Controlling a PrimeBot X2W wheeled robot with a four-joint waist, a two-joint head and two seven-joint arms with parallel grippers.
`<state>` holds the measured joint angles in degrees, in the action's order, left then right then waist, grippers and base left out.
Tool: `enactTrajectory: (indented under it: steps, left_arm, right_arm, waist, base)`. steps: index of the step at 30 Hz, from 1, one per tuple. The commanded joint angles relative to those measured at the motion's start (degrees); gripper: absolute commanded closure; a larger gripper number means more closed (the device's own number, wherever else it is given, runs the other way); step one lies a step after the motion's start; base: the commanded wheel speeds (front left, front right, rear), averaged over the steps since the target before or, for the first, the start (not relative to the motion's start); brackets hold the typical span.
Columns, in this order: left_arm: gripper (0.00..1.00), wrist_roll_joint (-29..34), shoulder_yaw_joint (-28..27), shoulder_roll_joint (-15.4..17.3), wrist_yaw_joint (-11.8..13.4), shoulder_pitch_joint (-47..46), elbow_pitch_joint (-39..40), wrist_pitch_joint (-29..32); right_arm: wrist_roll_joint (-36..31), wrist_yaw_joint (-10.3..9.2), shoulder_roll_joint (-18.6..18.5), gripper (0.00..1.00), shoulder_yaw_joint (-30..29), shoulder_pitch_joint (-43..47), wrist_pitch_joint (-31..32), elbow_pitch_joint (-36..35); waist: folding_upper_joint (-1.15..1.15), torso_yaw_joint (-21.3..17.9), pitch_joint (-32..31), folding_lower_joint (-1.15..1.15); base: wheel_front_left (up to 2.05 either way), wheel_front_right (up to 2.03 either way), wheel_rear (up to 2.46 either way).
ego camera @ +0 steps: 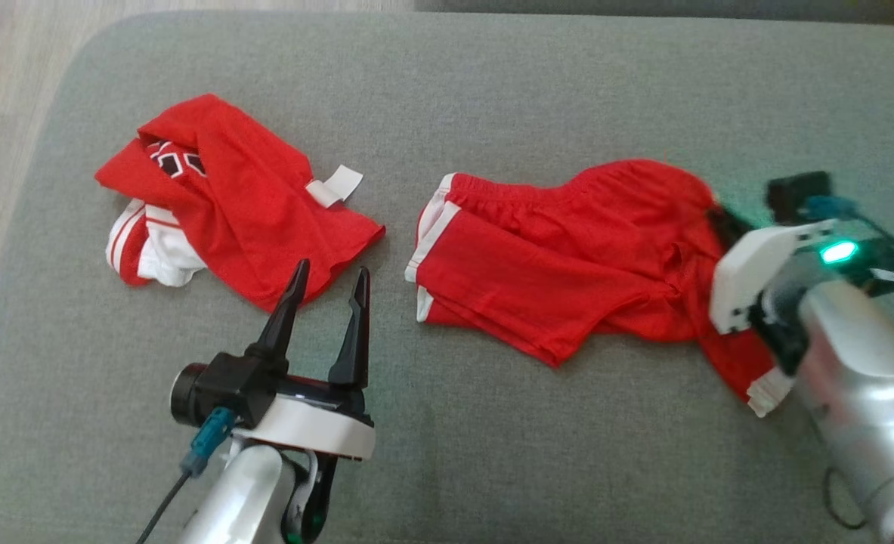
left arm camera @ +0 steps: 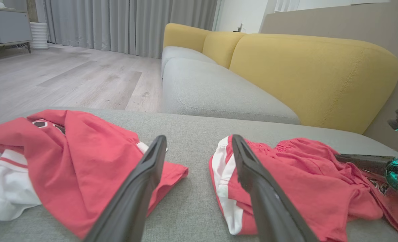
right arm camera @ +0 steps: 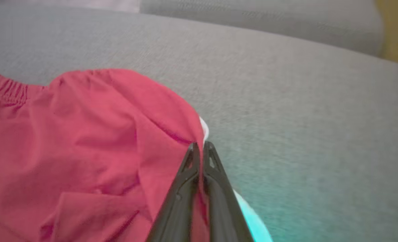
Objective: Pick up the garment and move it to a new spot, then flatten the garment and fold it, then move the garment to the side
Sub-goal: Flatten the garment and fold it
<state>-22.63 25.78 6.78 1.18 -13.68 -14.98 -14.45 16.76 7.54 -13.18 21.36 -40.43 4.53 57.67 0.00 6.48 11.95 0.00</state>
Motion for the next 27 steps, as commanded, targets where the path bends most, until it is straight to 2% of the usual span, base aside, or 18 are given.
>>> enactTrajectory:
  steps: [1,9,13,16,21,27]
  left_arm:
    - [0.00,0.7,-2.5,0.0,-0.3,-1.2,1.4,-0.5]
    - [0.00,1.0,-3.5,-0.8,-0.8,0.0,1.3,-0.5]
    - [0.00,1.0,-4.5,-1.3,-1.0,1.5,1.4,-0.5]
    - [0.00,1.0,-5.4,-1.5,-1.0,2.3,1.9,-0.5]
    - [0.00,1.2,-6.6,-1.7,-1.1,3.4,2.5,-0.5]
    - [0.00,1.4,-6.5,-2.3,-1.7,4.1,2.2,-0.5]
  right_arm:
    - [0.5,-0.05,-2.2,1.00,0.3,-1.8,-3.3,-1.4]
    - [-2.6,-0.05,-7.5,1.00,-3.2,-9.9,-10.0,-0.1]
    - [-7.6,-0.05,-10.9,1.00,-6.2,-17.5,-13.8,0.2]
    - [-11.2,-0.05,-11.5,1.00,-6.9,-21.5,-15.5,-0.7]
    - [-16.0,-0.05,-9.1,1.00,-5.8,-22.5,-16.9,-3.7]
    - [-19.7,-0.05,-2.4,1.00,-1.1,-12.2,-16.7,-7.2]
  waist:
    - [0.00,-0.1,-0.9,0.00]
    - [0.00,-0.4,-4.0,0.00]
    - [0.00,-0.6,-6.3,0.00]
    - [0.00,-1.0,-7.0,0.00]
    - [0.00,-1.8,-7.5,0.00]
    - [0.00,-2.2,-7.2,0.00]
  base:
    - [0.00,0.00,0.00]
    - [0.00,0.00,0.00]
    - [0.00,0.00,0.00]
    - [0.00,0.00,0.00]
    - [0.00,0.00,0.00]
    - [0.00,0.00,0.00]
